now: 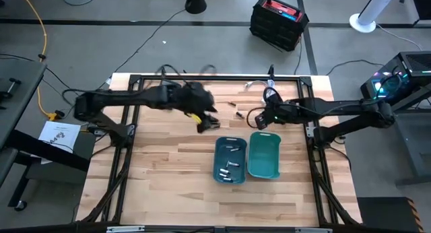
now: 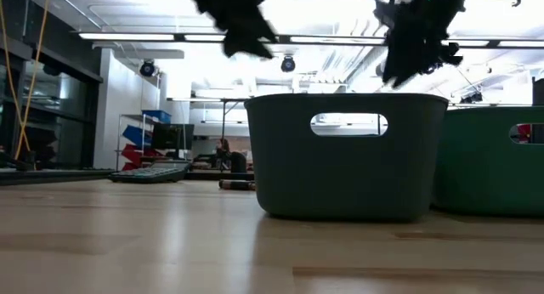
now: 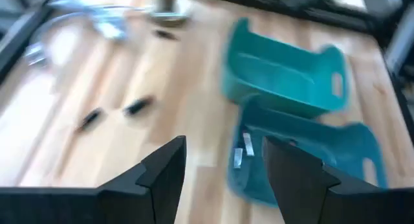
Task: Sort batteries
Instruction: Put the black battery into the green bin
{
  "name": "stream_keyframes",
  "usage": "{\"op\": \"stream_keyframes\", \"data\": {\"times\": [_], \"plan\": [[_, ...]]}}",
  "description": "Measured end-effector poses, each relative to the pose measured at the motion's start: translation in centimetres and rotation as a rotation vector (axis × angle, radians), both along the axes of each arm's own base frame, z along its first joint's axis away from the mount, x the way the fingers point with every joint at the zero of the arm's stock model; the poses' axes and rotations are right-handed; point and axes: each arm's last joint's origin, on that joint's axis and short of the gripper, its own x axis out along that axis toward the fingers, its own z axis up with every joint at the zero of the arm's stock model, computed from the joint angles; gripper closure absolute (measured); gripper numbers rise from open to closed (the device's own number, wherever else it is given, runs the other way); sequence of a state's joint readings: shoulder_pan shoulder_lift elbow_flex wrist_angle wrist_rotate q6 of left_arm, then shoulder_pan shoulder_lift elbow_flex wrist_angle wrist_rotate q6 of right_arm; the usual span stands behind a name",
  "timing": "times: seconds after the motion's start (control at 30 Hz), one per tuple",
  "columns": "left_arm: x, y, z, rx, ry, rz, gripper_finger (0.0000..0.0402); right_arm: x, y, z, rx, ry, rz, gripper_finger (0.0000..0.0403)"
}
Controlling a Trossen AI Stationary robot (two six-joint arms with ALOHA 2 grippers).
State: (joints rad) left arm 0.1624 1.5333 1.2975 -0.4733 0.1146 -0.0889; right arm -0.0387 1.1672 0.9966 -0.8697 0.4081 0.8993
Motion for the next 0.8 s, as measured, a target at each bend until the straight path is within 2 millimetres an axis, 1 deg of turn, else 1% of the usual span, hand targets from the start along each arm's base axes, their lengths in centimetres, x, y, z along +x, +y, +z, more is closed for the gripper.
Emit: {"op": "stream_keyframes", "data": {"times": [0.07,0.13,0.2,0.27,0.3,0.4,0.5,0.67,0.8], "plan": [[-1.8,1.0,-0.4,-0.036,-0.057,0.079,0.0204,-0.2,-1.0,-1.3,0.043,0.028,-0.048,0.0255],[-3.6,1.5,-1.0,-0.074,-0.118,0.141,0.0204,-0.4,-2.0,-3.0,0.076,0.061,-0.106,0.0223],[-5.0,1.6,-2.5,-0.116,-0.131,0.188,0.0204,-0.4,-3.1,-4.8,0.087,0.065,-0.157,0.0198],[-6.1,1.5,-4.2,-0.158,-0.108,0.226,0.0204,-0.6,-4.4,-6.5,0.096,0.080,-0.219,0.0185],[-6.5,1.3,-5.1,-0.182,-0.084,0.240,0.0204,-0.7,-5.0,-7.4,0.111,0.093,-0.267,0.0183],[-7.2,0.7,-6.6,-0.252,-0.057,0.265,0.0204,-1.4,-6.7,-9.8,0.195,0.159,-0.404,0.0185],[-7.4,0.0,-7.7,-0.273,-0.031,0.263,0.0204,-1.3,-7.7,-11.4,0.232,0.200,-0.445,0.0193],[-7.2,-0.5,-7.6,-0.272,-0.048,0.242,0.0204,0.2,-8.6,-12.8,0.224,0.271,-0.414,0.0207],[-7.2,-0.5,-7.6,-0.272,-0.054,0.242,0.0204,0.5,-8.8,-14.6,0.248,0.366,-0.433,0.0213]]}}
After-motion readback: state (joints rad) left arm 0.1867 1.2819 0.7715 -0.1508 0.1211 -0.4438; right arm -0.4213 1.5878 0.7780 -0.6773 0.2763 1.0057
